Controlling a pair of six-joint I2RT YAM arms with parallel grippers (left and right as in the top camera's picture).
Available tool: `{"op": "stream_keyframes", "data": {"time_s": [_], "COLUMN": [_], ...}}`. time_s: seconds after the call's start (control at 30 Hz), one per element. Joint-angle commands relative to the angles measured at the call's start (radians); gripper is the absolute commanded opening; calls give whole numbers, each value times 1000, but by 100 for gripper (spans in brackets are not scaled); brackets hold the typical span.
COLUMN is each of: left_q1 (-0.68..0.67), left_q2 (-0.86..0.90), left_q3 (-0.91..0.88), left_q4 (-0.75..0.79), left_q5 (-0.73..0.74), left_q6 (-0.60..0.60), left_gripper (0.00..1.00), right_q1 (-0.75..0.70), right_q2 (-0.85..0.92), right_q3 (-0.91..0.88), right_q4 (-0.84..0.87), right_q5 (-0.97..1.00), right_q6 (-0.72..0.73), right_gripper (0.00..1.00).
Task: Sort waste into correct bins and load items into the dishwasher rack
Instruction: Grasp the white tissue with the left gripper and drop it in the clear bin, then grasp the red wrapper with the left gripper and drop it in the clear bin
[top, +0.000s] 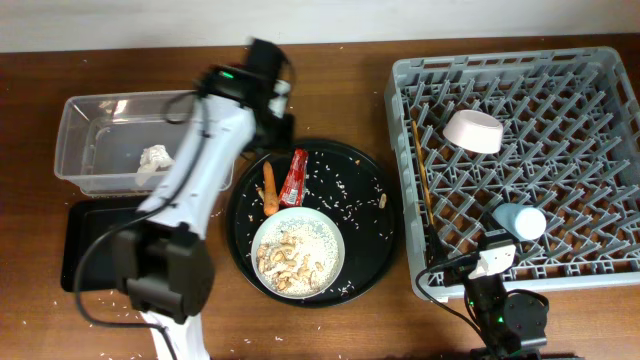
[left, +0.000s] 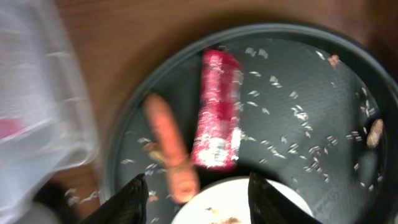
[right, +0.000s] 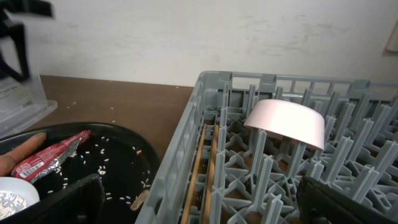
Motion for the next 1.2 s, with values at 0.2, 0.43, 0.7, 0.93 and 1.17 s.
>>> {"op": "stream_keyframes", "data": {"time_s": [0.2, 0.43, 0.7, 0.93, 1.17], "left_q1": [-111, -113, -104, 14, 311], "left_q2": [117, 190, 171, 80, 117], "left_q3": [-213, -241, -127, 177, 201], "left_q4": [210, 288, 187, -24, 10], "left_q5": [-41, -45, -44, -52, -66], "left_q6": [-10, -10, -11, -11, -56], "left_gripper": [49, 24, 0, 0, 0], "right_q1": [-8, -8, -8, -8, -8], "right_q2": [-10, -10, -10, -10, -10], "right_q3": [-9, -9, -9, -9, -9], "right_q4": [3, 3, 3, 3, 3], "right_q5": [-6, -6, -6, -6, -6], "right_q6": [-6, -6, -6, -6, -6], "right_gripper": [98, 98, 98, 98, 98]}}
